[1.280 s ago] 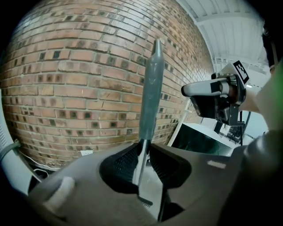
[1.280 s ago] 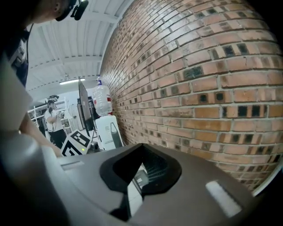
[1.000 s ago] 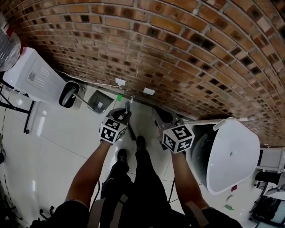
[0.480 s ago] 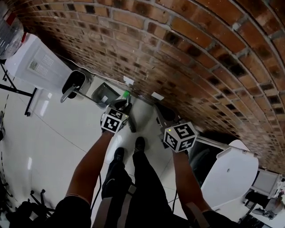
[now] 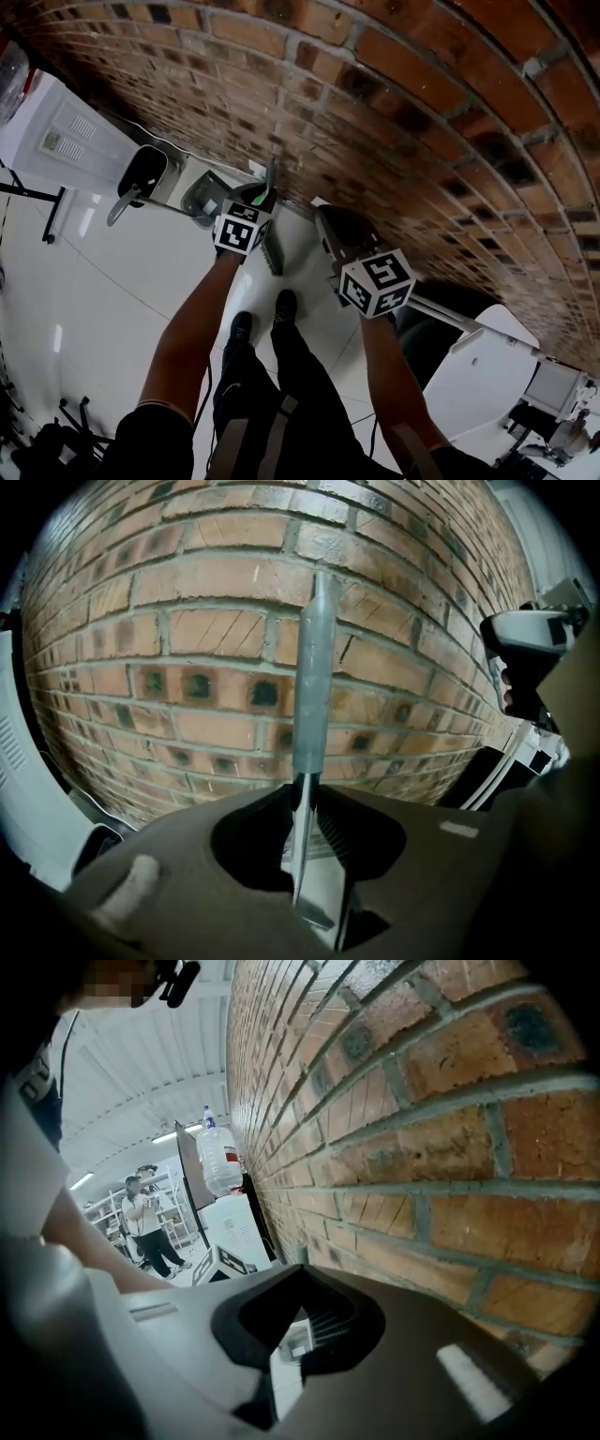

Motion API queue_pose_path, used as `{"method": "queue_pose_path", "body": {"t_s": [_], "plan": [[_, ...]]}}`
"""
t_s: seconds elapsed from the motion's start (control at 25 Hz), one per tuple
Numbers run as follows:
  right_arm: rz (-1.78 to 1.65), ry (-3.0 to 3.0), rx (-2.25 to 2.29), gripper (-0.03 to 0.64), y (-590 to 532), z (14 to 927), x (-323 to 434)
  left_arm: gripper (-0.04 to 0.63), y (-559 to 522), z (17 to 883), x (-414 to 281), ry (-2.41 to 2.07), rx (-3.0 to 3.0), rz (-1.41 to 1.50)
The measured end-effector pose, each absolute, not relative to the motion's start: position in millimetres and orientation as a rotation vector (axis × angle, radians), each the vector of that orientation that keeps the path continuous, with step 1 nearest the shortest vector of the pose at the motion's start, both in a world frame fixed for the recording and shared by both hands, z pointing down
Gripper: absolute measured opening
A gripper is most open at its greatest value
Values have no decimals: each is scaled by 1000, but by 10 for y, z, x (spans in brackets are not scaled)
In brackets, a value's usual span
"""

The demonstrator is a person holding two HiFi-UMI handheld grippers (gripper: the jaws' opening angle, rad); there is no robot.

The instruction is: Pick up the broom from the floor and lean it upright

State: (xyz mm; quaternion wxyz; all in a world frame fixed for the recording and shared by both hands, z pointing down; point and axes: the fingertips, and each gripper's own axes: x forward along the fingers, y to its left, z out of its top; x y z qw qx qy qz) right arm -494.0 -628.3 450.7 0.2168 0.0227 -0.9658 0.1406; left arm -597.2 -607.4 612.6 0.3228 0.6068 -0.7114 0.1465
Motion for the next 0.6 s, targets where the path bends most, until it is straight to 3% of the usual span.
{"method": "queue_pose_path", "body": {"t_s": [0.6], "plan": [[401, -2650, 22, 2, -6454, 4642, -4923, 87, -6509, 6370, -6323, -1924, 1510, 393]]}}
